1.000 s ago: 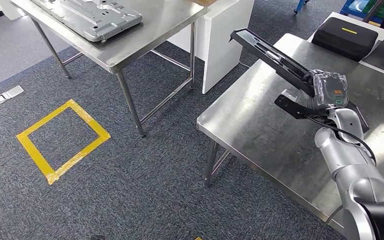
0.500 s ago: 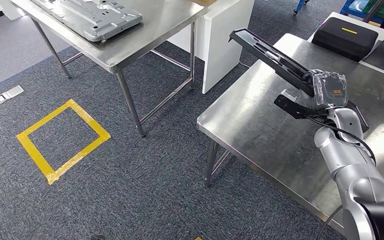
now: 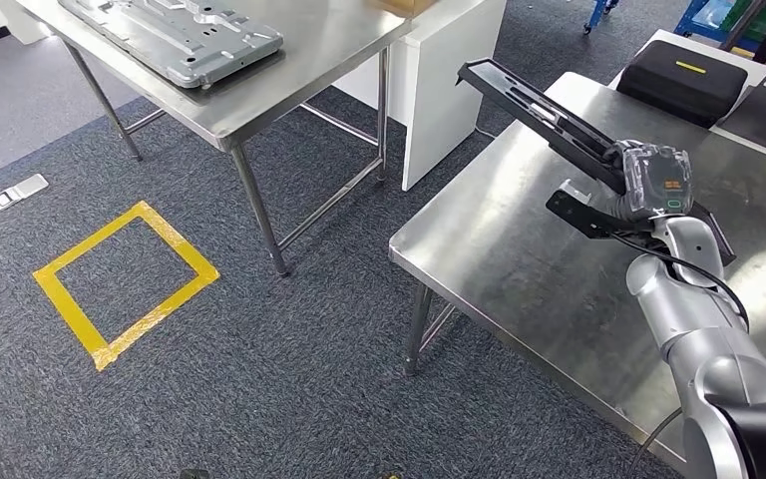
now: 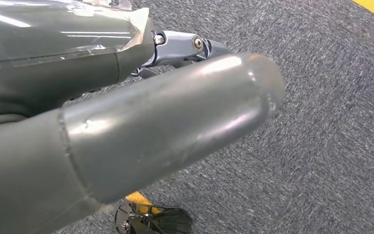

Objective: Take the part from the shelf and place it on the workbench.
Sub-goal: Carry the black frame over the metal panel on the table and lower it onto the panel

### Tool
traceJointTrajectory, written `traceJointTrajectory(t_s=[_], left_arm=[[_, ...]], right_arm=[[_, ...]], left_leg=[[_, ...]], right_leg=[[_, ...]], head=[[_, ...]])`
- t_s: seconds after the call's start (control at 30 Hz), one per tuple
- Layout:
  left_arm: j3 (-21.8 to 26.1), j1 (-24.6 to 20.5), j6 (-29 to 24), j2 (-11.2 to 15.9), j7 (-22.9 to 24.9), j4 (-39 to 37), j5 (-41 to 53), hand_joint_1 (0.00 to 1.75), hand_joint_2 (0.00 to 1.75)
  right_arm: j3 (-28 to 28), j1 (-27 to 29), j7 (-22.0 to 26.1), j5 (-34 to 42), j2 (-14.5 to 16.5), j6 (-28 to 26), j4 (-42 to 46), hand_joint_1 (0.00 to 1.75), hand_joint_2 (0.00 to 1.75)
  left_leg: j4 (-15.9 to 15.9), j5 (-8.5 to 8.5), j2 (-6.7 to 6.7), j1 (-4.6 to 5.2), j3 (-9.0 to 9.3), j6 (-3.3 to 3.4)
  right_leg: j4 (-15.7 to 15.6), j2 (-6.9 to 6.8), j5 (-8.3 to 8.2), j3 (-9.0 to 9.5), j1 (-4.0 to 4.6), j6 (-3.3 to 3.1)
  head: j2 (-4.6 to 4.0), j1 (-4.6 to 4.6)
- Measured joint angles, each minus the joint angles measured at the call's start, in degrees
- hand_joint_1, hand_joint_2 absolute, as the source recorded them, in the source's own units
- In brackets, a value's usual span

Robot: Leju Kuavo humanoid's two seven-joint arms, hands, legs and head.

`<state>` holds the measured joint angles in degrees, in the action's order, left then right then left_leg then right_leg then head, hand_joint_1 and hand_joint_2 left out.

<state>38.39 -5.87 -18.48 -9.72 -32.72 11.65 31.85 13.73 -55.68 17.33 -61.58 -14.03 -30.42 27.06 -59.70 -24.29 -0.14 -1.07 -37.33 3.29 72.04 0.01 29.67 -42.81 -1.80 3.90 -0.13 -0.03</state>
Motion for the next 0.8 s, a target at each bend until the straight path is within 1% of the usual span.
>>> traceJointTrajectory(t_s=[0.03, 0.07, 0.1, 0.13, 0.17, 0.2, 0.23, 0.27, 0.3, 0.33, 0.37, 0.4, 0.43, 0.47, 0.5, 0.53, 0.57, 0.6, 0.63, 0.67, 0.7, 0.77, 0.8], left_arm=[[0.1, 0.0, 0.0, 0.0, 0.0, 0.0, 0.0, 0.00, 0.00], [0.1, 0.0, -0.1, 0.1, 0.0, 0.0, 0.0, 0.00, 0.00], [0.2, 0.0, -0.2, 0.1, 0.0, 0.0, 0.0, 0.00, 0.00], [0.2, 0.0, -0.2, 0.2, 0.0, 0.0, 0.0, 0.00, 0.00], [0.2, 0.0, -0.3, 0.2, 0.0, 0.0, 0.0, 0.00, 0.00], [0.2, 0.0, -0.3, 0.2, -0.1, 0.0, 0.0, 0.00, 0.00], [0.2, 0.0, -0.3, 0.2, -0.1, 0.0, 0.0, 0.00, 0.00], [0.2, 0.0, -0.3, 0.2, -0.1, 0.0, 0.0, 0.00, 0.00], [0.2, 0.0, -0.3, 0.2, -0.1, 0.0, 0.0, 0.00, 0.00], [0.2, 0.0, -0.3, 0.1, -0.1, 0.0, 0.0, 0.00, 0.00], [0.2, 0.0, -0.3, 0.1, -0.1, 0.0, 0.0, 0.00, 0.00], [0.3, 0.0, -0.3, 0.1, -0.1, 0.0, 0.0, 0.00, 0.00], [0.3, 0.0, -0.3, 0.1, -0.1, 0.0, 0.0, 0.00, 0.00], [0.3, 0.0, -0.3, 0.1, -0.1, 0.0, 0.0, 0.00, 0.00], [0.3, 0.0, -0.4, 0.1, -0.1, 0.0, 0.0, 0.00, 0.00], [0.3, 0.0, -0.4, 0.1, -0.2, 0.0, 0.0, 0.00, 0.00], [0.3, 0.0, -0.4, 0.2, -0.2, 0.0, 0.0, 0.00, 0.00], [0.3, -0.1, -0.5, 0.3, -0.2, 0.0, 0.0, 0.00, 0.00], [0.3, -0.1, -0.5, 0.3, -0.3, 0.0, 0.0, 0.00, 0.00], [0.3, -0.1, -0.5, 0.4, -0.3, 0.1, 0.0, 0.00, 0.00], [0.3, -0.1, -0.5, 0.3, -0.3, 0.0, 0.0, 0.00, 0.00], [0.3, -0.1, -0.7, 0.2, -0.4, 0.0, 0.0, 0.00, 0.00], [0.3, -0.1, -0.7, 0.2, -0.4, 0.0, 0.0, 0.00, 0.00]], right_arm=[[0.0, 0.1, 0.0, -0.1, 0.0, 0.0, 0.0, 1.73, 1.75], [0.1, 0.1, 0.0, -0.1, 0.0, 0.0, 0.0, 1.73, 1.75], [0.1, 0.0, 0.0, -0.1, 0.1, 0.0, 0.0, 1.73, 1.75], [0.2, 0.0, -0.1, -0.2, 0.1, 0.0, 0.0, 1.73, 1.75], [0.2, -0.1, -0.2, -0.2, 0.1, 0.0, 0.0, 1.73, 1.75], [0.3, -0.1, -0.2, -0.3, 0.1, 0.0, 0.0, 1.73, 1.75], [0.3, -0.1, -0.2, -0.3, 0.2, 0.0, 0.0, 1.73, 1.75], [0.3, -0.1, -0.3, -0.3, 0.2, 0.0, 0.0, 1.73, 1.75], [0.4, -0.1, -0.3, -0.4, 0.3, 0.0, 0.0, 1.73, 1.75], [0.4, -0.1, -0.3, -0.4, 0.3, 0.0, 0.0, 1.73, 1.75], [0.4, -0.1, -0.3, -0.4, 0.3, 0.0, 0.0, 1.73, 1.75], [0.4, -0.1, -0.3, -0.4, 0.3, 0.0, 0.0, 1.73, 1.75], [0.4, 0.0, -0.3, -0.5, 0.3, 0.0, 0.0, 1.73, 1.75], [0.5, 0.0, -0.3, -0.5, 0.3, 0.0, 0.0, 1.73, 1.75], [0.5, 0.0, -0.3, -0.5, 0.3, 0.0, 0.0, 1.73, 1.75], [0.5, 0.0, -0.3, -0.6, 0.3, 0.0, 0.0, 1.73, 1.75], [0.5, 0.0, -0.3, -0.6, 0.3, 0.0, 0.0, 1.73, 1.75], [0.5, -0.1, -0.3, -0.6, 0.3, 0.0, 0.0, 1.73, 1.75], [0.6, -0.1, -0.3, -0.6, 0.3, 0.0, 0.0, 1.73, 1.75], [0.6, -0.1, -0.4, -0.6, 0.3, 0.0, 0.0, 1.73, 1.75], [0.6, -0.1, -0.4, -0.6, 0.3, 0.0, 0.0, 1.73, 1.75], [0.7, -0.1, -0.4, -0.7, 0.3, -0.1, 0.0, 1.73, 1.75], [0.7, -0.2, -0.4, -0.8, 0.3, -0.1, 0.0, 1.73, 1.75]], left_leg=[[-0.1, -0.05, -0.02, -0.28, -0.02, -0.45], [-0.3, -0.15, -0.06, -0.36, -0.10, -1.08], [-0.5, -0.27, -0.09, -0.43, -0.18, -1.66], [-0.6, -0.35, -0.14, -0.37, -0.25, -2.17], [-0.6, -0.33, -0.18, -0.31, -0.29, -2.54], [-0.5, -0.24, -0.17, -0.48, -0.28, -2.75], [-0.5, -0.27, -0.14, -0.63, -0.31, -2.97], [-1.0, -0.74, -0.06, -0.81, -0.53, -3.12], [-2.5, -1.86, 0.00, -0.90, -1.14, -3.23], [-5.1, -3.56, 0.04, -0.88, -2.19, -3.28], [-8.6, -5.58, 0.05, -0.79, -3.67, -3.23], [-12.3, -7.36, 0.04, -0.67, -5.28, -3.10], [-15.2, -8.41, 0.04, -0.49, -6.48, -2.83], [-16.3, -8.52, 0.02, -0.23, -6.87, -2.38], [-15.3, -7.68, -0.01, 0.12, -6.22, -1.71], [-12.3, -6.17, -0.05, 0.61, -4.50, -0.79], [-8.4, -4.76, -0.12, 1.22, -2.34, 0.32], [-5.1, -3.69, 0.02, 1.71, -0.44, 1.17], [-2.7, -3.08, 0.17, 2.18, 0.88, 1.70], [-1.7, -2.95, 0.32, 2.48, 1.41, 1.90], [-1.4, -2.79, 0.49, 2.61, 1.51, 1.78], [-0.4, -2.07, 0.55, 2.43, 1.88, 1.64], [0.2, -1.61, 0.59, 2.25, 2.12, 1.65]], right_leg=[[-3.6, -0.10, -1.24, 2.12, -0.48, 0.79], [-7.2, -0.10, -2.20, 4.24, -0.74, 1.53], [-10.1, 0.03, -2.95, 5.91, -0.89, 1.75], [-11.7, 0.16, -3.24, 6.89, -0.91, 1.52], [-11.9, 0.37, -3.21, 7.05, -0.75, 0.95], [-12.0, 0.53, -3.36, 7.03, -0.73, 0.21], [-11.9, 0.55, -3.46, 6.99, -0.70, -0.34], [-11.9, 0.59, -3.59, 6.91, -0.65, -0.74], [-11.9, 0.63, -3.67, 6.88, -0.57, -1.09], [-11.9, 0.63, -3.74, 6.87, -0.44, -1.41], [-11.9, 0.63, -3.79, 6.84, -0.23, -1.67], [-11.9, 0.62, -3.79, 6.80, 0.06, -1.88], [-11.9, 0.63, -3.83, 6.76, 0.39, -2.10], [-11.9, 0.65, -3.86, 6.72, 0.74, -2.24], [-11.9, 0.68, -3.89, 6.71, 1.10, -2.33], [-11.9, 0.73, -3.95, 6.70, 1.43, -2.43], [-11.9, 0.77, -3.98, 6.71, 1.59, -2.48], [-11.9, 0.77, -4.01, 6.70, 1.87, -2.52], [-12.0, 0.72, -4.04, 6.67, 1.99, -2.55], [-12.0, 0.63, -4.06, 6.66, 2.00, -2.52], [-12.1, 0.55, -4.12, 6.66, 2.08, -2.42], [-12.0, 0.40, -4.05, 6.50, 2.09, -2.13], [-11.1, 0.34, -3.44, 6.05, 2.12, -2.03]], head=[[0.00, 0.02], [0.00, 0.06], [0.00, 0.12], [0.00, 0.03], [0.00, -0.09], [0.00, -0.25], [0.00, -0.43], [0.00, -0.49], [0.00, -0.52], [0.00, -0.55], [0.00, -0.57], [0.00, -0.58], [0.00, -0.59], [0.00, -0.59], [0.00, -0.59], [0.00, -0.60], [0.00, -0.55], [0.00, -0.50], [0.00, -0.49], [0.00, -0.44], [0.00, -0.48], [0.00, -0.48], [0.00, -0.43]])
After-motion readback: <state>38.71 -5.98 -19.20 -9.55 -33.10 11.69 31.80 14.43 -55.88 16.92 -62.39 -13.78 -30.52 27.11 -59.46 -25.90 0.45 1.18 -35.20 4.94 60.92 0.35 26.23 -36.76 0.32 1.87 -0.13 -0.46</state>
